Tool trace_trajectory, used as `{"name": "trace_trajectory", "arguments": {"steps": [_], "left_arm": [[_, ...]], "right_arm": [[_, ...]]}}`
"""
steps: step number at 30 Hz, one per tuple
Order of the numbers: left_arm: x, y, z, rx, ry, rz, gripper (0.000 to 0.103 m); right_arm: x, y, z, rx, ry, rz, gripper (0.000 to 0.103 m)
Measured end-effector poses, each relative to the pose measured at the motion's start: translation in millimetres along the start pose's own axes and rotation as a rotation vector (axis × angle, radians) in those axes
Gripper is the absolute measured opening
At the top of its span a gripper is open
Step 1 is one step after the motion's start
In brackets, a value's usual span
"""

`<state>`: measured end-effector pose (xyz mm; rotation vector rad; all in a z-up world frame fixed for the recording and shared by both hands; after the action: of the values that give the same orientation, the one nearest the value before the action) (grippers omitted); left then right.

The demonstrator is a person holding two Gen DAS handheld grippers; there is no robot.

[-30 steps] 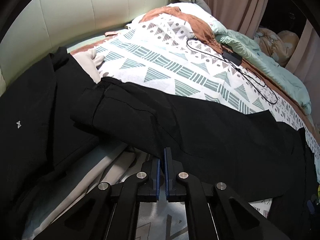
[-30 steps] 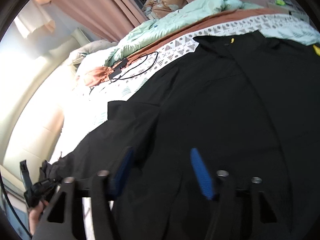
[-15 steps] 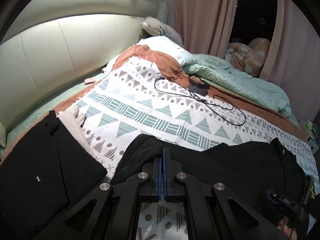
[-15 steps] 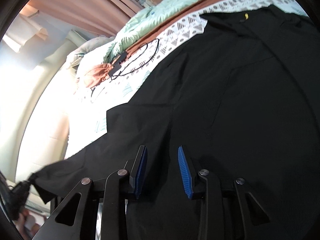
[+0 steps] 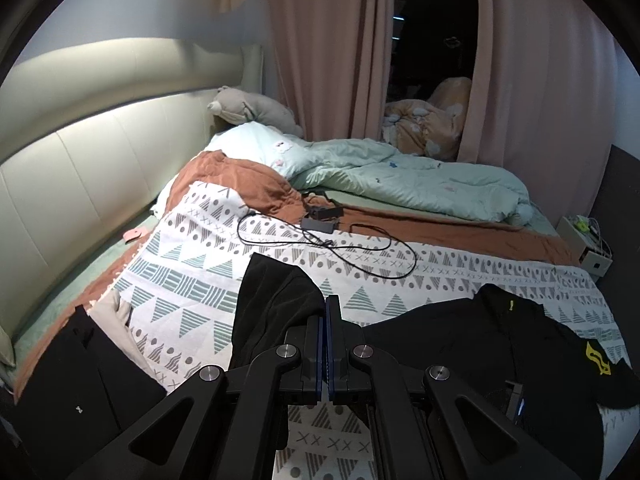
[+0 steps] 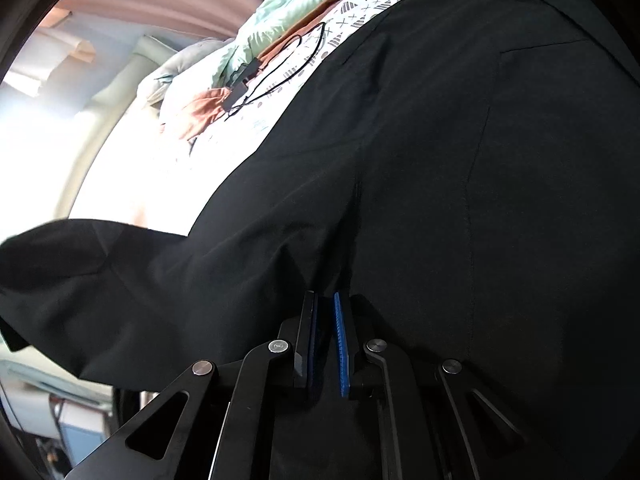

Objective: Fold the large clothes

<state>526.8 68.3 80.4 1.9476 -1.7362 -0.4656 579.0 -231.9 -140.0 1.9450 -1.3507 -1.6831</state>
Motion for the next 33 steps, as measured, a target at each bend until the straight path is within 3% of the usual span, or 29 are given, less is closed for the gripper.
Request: {"name": "trace_trajectory", "arguments": {"steps": [4,6,8,16,19,28,33], "left_arm": [[30.9,16.1,-12.8,0.007,-0.032,0.039,0.000],[46.2,24.7,-15.6,0.008,-0.046,0.063,0.000],[63.6,31.8,-16.1,0.006,-0.066,0.084,0.000],[122.8,43.5,-7.0,-0.029,-0.133,0.157,0.000],[143.7,43.7,-0.2,-0.041,-0.150,0.186,0.000],[219.7,37.0,22.1,-0.079,-0.209,0.316,0.000],[268.4,19.2,50.5,-0.146,-0.236,0.382,0.000]], "right_arm": [[-5.3,31.6,0.5,0.042,0.010,-0.016,0.011],[-10.4,52.0,1.4,0.071,0.029,0.000,0.022],[-14.1,76.3,3.8,0.116,0.027,-0.004,0.043],[-18.8,153.0,10.9,0.195,0.057,0.046,0.049],[-12.2,188.4,14.1,0.248,0.076,0.077,0.067],[60.3,275.7,33.0,0.377,0.001,0.233,0.068],[100.3,308.0,18.1,0.417,-0.115,0.257,0.068]]}}
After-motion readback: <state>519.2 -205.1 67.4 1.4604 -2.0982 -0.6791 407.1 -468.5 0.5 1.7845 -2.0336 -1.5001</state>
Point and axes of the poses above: each gripper's, at about its wrist camera, not at the fingertips, and y roughly against the way its jaws point, x to its right, z to its underside, the point moved 2 cm from there along -y, roughly the way its jaws point, and after that the axes turned 2 degrees about -z, right-handed, at the moved point
